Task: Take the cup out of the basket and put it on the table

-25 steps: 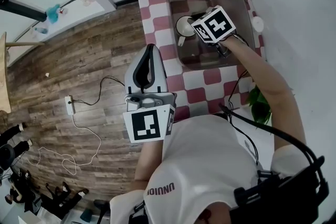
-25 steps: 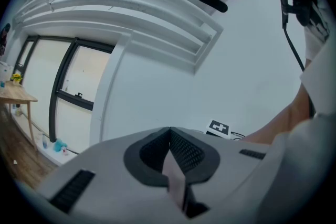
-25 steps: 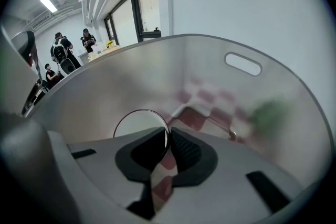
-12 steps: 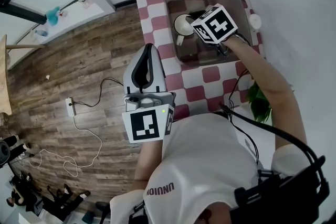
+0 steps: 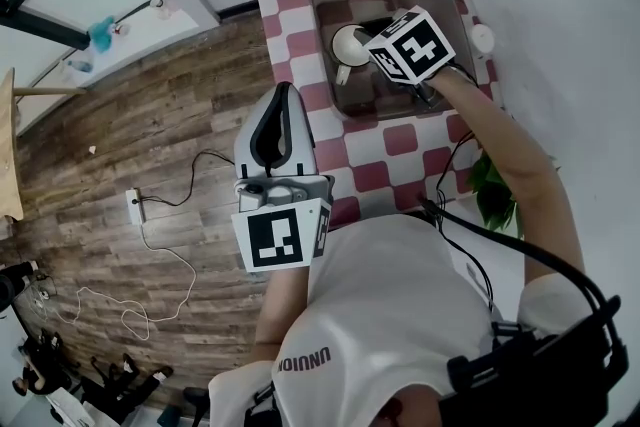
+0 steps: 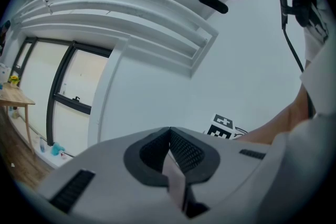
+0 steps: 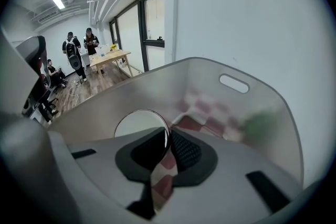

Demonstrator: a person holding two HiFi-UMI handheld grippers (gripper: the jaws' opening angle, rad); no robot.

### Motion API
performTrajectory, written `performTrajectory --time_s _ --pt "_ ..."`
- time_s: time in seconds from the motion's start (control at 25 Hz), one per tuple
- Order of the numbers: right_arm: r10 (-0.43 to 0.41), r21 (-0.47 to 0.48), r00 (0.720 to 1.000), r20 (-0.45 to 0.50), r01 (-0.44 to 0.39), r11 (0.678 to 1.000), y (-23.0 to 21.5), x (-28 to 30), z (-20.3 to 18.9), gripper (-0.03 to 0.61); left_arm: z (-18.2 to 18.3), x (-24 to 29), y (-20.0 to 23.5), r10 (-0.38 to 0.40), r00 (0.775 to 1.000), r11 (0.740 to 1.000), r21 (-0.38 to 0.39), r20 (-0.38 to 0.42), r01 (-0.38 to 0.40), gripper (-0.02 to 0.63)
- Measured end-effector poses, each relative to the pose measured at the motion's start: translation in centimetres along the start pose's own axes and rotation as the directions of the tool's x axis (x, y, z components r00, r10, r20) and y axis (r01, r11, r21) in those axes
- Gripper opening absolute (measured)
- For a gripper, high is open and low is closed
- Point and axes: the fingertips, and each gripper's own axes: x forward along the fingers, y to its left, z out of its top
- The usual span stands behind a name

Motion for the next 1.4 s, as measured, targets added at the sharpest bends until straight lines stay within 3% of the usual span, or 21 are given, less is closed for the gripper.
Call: performTrajectory --time_s 1.4 --pt "-0.081 0.034 0.987 0.14 0.077 0.996 0.0 -5.8 1.9 0.049 1.1 -2.0 -1.0 -0.029 0.999 1.0 -0.001 0.029 0.029 0.012"
